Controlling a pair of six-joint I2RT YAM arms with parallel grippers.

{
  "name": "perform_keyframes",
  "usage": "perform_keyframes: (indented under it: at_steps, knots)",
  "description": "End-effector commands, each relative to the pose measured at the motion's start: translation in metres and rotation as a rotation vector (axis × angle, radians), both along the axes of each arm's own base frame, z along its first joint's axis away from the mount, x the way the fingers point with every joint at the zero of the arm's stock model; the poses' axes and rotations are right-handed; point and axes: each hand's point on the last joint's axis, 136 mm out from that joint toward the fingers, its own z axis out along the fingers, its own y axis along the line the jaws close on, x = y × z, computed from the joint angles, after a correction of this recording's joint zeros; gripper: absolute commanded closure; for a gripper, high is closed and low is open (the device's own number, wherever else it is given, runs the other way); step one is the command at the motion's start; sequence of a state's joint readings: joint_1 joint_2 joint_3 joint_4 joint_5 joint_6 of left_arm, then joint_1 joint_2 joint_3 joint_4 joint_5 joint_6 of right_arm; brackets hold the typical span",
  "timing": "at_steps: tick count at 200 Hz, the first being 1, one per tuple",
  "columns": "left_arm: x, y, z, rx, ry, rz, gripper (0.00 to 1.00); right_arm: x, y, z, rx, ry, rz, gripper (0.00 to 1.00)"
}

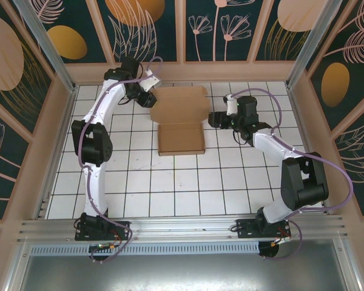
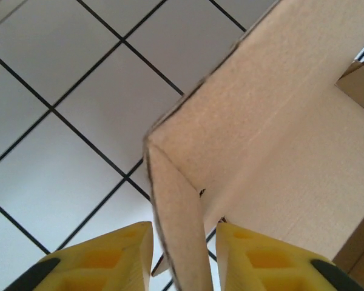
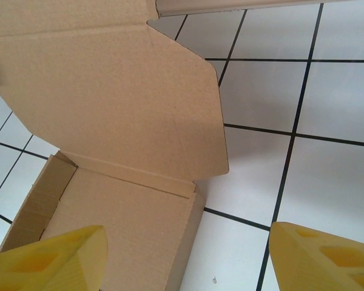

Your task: Fold the paper box

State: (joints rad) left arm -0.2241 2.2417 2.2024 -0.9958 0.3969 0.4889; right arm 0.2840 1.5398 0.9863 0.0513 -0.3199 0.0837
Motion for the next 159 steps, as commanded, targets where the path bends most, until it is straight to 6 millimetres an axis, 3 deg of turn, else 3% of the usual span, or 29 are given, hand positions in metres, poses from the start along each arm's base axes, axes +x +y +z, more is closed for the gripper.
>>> perform_keyframes:
  at_steps: [1, 12, 41, 59, 125, 159]
  knots:
    - [-0.018, -0.002, 0.018, -0.017, -0.014, -0.075, 0.80, 0.004, 0.001, 0.017, 0.001, -0.036, 0.009, 0.29]
    - [-0.020, -0.002, 0.018, -0.017, -0.017, -0.092, 0.87, 0.003, 0.001, 0.020, 0.001, -0.041, 0.011, 0.29]
    - [-0.027, -0.004, 0.021, -0.024, -0.032, -0.134, 0.89, 0.001, -0.001, 0.033, -0.013, -0.072, 0.018, 0.29]
    - [-0.033, -0.005, 0.024, -0.029, -0.051, -0.165, 1.00, -0.002, 0.000, 0.038, -0.041, -0.096, 0.049, 0.29]
    - [-0.063, -0.010, 0.048, -0.068, -0.234, -0.313, 1.00, -0.012, -0.007, 0.069, -0.180, -0.235, 0.188, 0.28]
    - [-0.072, -0.012, 0.045, -0.082, -0.230, -0.350, 1.00, -0.017, -0.011, 0.071, -0.245, -0.260, 0.320, 0.27]
